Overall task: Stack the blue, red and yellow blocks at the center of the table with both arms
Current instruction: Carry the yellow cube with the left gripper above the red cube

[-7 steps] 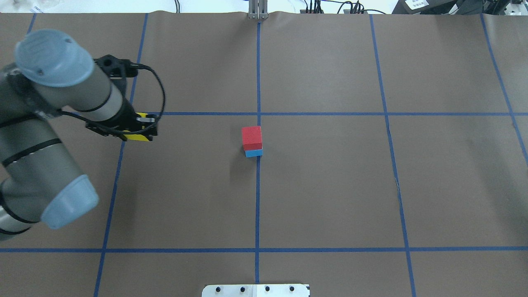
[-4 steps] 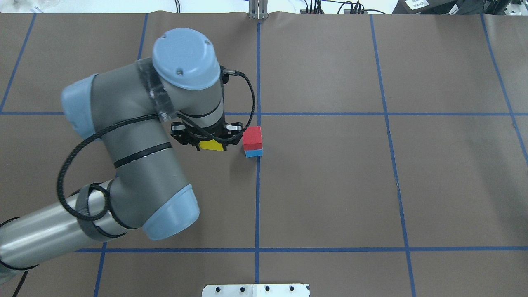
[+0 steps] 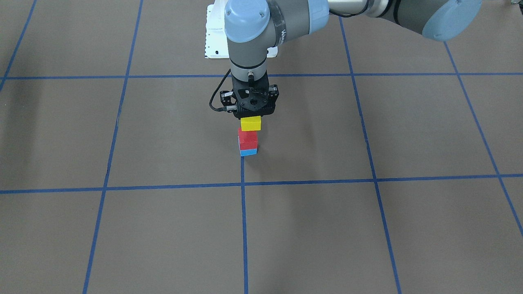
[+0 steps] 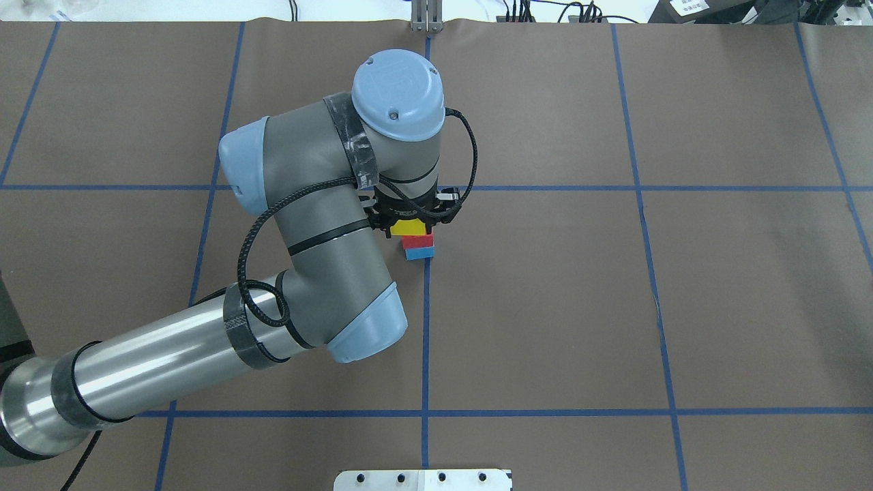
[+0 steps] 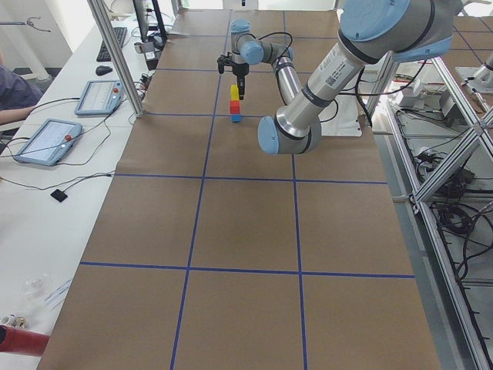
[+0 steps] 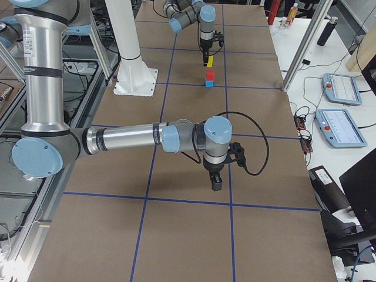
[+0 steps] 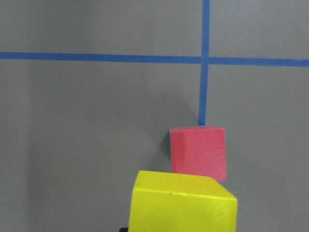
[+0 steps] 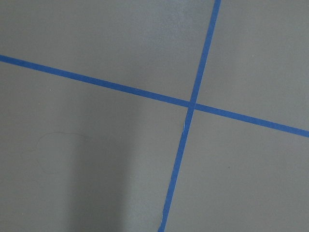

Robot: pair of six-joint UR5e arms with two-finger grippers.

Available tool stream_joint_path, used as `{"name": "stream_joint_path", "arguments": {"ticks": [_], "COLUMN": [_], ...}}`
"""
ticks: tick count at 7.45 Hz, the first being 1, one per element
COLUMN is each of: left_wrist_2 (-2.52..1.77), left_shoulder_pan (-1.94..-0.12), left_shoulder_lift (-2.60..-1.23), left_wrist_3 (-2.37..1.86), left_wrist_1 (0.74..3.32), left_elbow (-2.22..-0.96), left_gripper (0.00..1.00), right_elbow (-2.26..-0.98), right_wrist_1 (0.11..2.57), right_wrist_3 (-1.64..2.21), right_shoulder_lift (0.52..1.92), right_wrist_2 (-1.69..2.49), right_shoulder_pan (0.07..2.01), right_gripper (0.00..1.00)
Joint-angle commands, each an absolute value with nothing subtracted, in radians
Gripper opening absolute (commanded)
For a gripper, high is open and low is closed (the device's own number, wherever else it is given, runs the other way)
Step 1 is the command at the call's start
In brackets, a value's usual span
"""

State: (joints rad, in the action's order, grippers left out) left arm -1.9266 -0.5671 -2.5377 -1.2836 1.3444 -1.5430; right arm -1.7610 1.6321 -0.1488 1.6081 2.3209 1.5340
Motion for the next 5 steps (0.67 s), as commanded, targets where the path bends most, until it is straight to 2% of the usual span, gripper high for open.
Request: {"name": "stream_joint_path", "arguments": {"ticks": [1,5], "left_wrist_2": [-1.93,-1.936], "left_shoulder_pan": [-0.568,-0.561], "left_shoulder_lift": [-2.579,-2.574], "left_wrist_3": [-1.324,-1.339], "left_wrist_1": [1.367,1.361], "left_elbow": [-1.465,-1.459], "left_gripper": [0.0,0.0], "right_elbow": [-1.761,-1.759], "right_wrist_1": [1.632,1.632], "right_wrist_3": [-0.149,-0.149], "right_shoulder_lift": [1.606,1.6], "right_wrist_2": [2.321,2.315], "right_shoulder_pan": [1.534,1.534], "right_gripper": [1.0,1.0]}}
